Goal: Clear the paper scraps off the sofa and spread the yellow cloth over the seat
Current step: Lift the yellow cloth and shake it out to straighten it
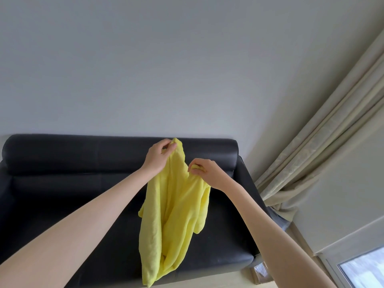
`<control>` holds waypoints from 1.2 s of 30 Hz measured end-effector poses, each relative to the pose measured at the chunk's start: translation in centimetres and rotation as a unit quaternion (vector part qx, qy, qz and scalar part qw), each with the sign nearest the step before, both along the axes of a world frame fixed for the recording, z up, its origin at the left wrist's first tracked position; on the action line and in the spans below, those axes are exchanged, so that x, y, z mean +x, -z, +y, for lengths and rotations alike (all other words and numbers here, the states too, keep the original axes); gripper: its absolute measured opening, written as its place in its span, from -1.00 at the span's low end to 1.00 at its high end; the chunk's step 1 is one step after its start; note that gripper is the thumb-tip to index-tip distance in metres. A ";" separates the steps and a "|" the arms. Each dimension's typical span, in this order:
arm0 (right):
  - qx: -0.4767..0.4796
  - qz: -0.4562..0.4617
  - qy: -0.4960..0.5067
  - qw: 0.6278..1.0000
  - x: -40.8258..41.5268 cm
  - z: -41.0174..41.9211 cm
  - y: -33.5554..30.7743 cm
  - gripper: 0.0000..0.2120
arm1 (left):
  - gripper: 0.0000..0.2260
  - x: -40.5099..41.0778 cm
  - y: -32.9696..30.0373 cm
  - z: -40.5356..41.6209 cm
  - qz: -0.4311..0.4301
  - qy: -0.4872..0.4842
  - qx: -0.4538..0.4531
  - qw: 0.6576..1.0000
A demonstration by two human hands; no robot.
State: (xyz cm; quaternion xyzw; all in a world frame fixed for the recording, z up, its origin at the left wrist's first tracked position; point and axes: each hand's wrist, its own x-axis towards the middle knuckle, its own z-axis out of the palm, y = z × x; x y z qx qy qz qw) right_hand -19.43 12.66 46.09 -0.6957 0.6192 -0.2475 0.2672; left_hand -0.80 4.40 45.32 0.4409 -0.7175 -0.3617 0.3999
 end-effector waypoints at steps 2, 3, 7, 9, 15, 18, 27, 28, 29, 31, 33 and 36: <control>-0.021 -0.020 -0.027 0.999 0.3 0.4 -0.4 -0.89 | -0.79 -0.7 0.2 0.3 -0.033 0.039 -0.014 0.999; -0.028 -0.033 -0.042 0.998 0.6 0.6 -0.8 -0.89 | -0.79 -0.9 0.3 0.4 -0.032 0.043 -0.013 0.998; 0.013 -0.074 -0.140 0.987 1.0 1.5 -3.0 -0.86 | -0.78 -0.8 -0.1 0.2 0.053 0.000 0.036 0.998; 0.028 -0.084 -0.168 0.982 0.6 1.4 -3.6 -0.89 | -0.78 -0.7 -0.3 0.2 0.011 0.058 0.031 0.998; -0.077 -0.154 0.019 0.985 0.3 -0.6 -2.5 -0.79 | -0.75 -1.5 0.0 1.7 -0.026 0.193 0.073 0.978; -0.104 -0.164 0.063 0.979 0.0 -0.9 -1.7 -0.78 | -0.74 -1.2 0.2 1.6 -0.033 0.199 0.084 0.976; -0.076 -0.031 0.031 0.996 -0.2 -2.7 -0.1 -0.75 | -0.79 -0.6 0.9 1.3 -0.074 0.207 0.074 0.973; -0.070 -0.025 0.015 0.997 -0.2 -2.9 0.2 -0.82 | -0.79 -0.5 1.1 1.4 -0.075 0.200 0.082 0.973; -0.065 -0.027 0.015 0.997 -0.1 -3.1 0.4 -0.89 | -0.79 -0.5 1.2 1.4 -0.076 0.186 0.089 0.976; -0.058 -0.035 0.035 0.997 0.4 -3.2 0.8 -0.91 | -0.81 -0.3 1.1 1.3 -0.073 0.162 0.094 0.979; -0.057 0.023 0.057 0.996 0.3 -4.1 0.8 -0.86 | -0.59 0.8 0.0 0.9 -0.195 0.152 0.075 0.966; -0.093 0.109 0.131 0.981 -2.9 -6.2 -2.5 -0.91 | -0.14 4.3 -3.3 -1.7 -0.583 0.128 0.048 0.801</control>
